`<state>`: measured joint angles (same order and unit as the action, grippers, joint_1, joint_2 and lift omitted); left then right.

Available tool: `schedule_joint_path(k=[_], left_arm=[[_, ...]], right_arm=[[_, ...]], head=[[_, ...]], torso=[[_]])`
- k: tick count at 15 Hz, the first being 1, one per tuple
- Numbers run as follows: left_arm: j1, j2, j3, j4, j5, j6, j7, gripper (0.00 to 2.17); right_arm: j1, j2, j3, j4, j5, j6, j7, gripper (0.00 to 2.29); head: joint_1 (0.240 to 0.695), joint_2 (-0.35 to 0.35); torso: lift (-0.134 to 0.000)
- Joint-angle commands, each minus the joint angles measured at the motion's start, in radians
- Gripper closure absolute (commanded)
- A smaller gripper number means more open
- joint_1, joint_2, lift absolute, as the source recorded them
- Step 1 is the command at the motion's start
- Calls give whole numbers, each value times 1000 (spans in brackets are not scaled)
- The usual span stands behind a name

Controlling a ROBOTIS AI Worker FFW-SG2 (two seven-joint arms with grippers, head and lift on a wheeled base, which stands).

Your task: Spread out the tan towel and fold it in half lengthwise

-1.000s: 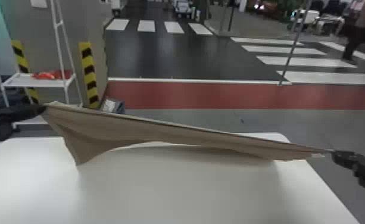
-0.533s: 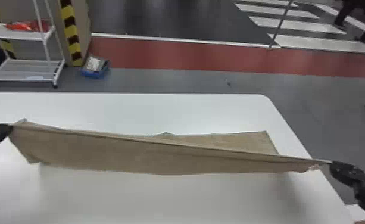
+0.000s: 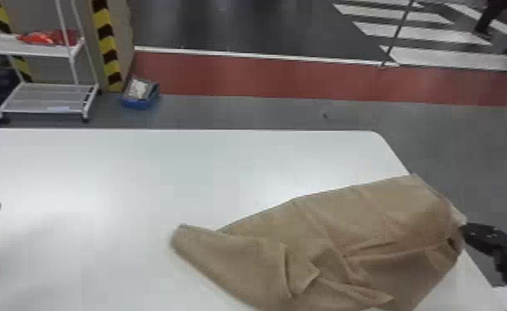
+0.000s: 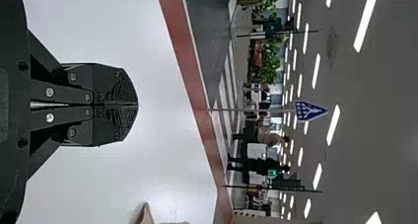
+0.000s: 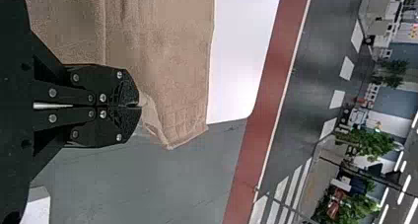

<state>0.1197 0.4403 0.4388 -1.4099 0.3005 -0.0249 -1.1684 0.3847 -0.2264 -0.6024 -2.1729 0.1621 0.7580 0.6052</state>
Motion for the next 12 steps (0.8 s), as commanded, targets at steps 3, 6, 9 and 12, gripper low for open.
schedule_joint_path(k=[3,6,9,12], left_arm=[[11,5,-12,-35,12,107,-63,977],[35,3,-75,-161,9,313,-99,218],[21,-28,-209,-222,-53,399,-68,198],[-9,-74,-330,-250,-139,417,-7,198]], right_arm=[[-47,5,53,2,30,39,11,1656],[-44,15,53,-10,31,51,11,1656],[-36,35,55,-24,43,51,13,1656],[-24,48,56,-33,46,48,14,1656]], head=[[695,-131],[695,-153],[695,-217],[695,-283]], torso=[[-123],[-123],[-123],[-123]])
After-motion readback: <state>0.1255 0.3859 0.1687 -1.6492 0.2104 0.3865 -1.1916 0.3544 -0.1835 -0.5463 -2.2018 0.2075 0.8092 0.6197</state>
